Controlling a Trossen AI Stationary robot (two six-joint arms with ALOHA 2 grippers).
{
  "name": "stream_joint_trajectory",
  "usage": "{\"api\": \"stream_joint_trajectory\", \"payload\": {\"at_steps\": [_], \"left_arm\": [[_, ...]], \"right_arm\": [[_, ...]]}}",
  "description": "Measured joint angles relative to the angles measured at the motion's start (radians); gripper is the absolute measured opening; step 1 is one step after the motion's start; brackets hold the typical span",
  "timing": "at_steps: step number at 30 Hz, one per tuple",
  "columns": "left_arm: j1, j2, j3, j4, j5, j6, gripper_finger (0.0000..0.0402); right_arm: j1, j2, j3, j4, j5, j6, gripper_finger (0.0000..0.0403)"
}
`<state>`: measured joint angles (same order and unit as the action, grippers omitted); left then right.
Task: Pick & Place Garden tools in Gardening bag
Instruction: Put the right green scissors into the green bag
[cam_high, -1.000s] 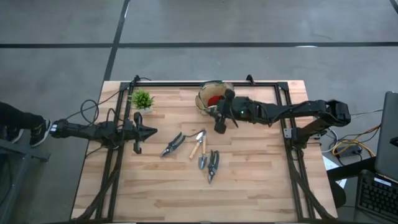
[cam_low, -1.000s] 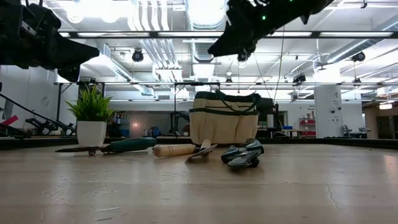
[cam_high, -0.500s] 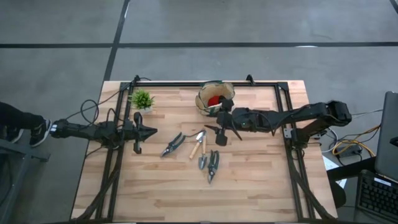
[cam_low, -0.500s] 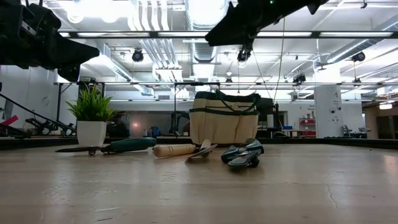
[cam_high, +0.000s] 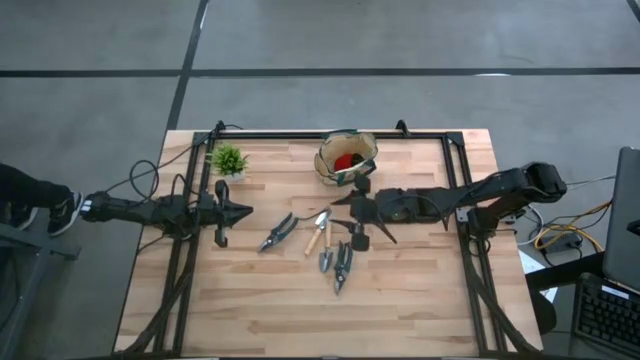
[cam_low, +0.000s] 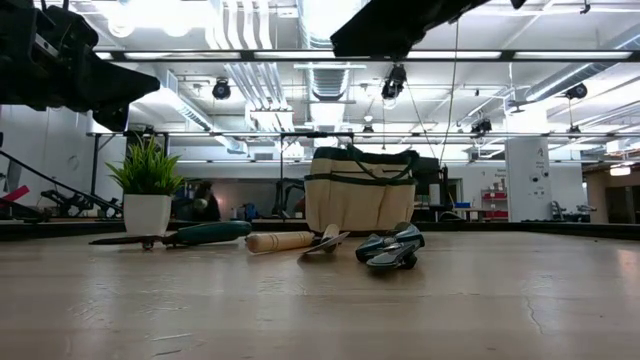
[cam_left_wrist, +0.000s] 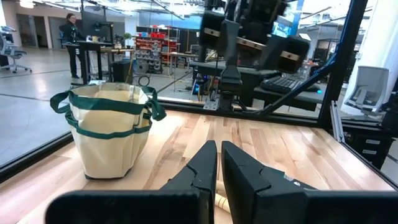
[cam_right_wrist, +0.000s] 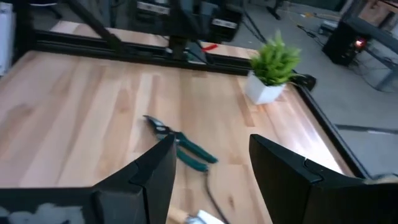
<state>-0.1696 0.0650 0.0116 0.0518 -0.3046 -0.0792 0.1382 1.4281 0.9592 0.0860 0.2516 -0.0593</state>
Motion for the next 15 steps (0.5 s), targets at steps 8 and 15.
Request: {"api": "stream_joint_trajectory", "payload": {"at_steps": [8, 15], "left_arm": [[0.0, 0.0, 0.0, 0.0, 0.0, 0.0, 0.003], [0.0, 0.0, 0.0, 0.0, 0.0, 0.0, 0.003]], "right_arm": [[0.076, 0.0, -0.007, -0.005, 0.001, 0.007, 0.0194], [0.113, 0.0, -0.022, -0.005, 0.003, 0.039, 0.0194]]}}
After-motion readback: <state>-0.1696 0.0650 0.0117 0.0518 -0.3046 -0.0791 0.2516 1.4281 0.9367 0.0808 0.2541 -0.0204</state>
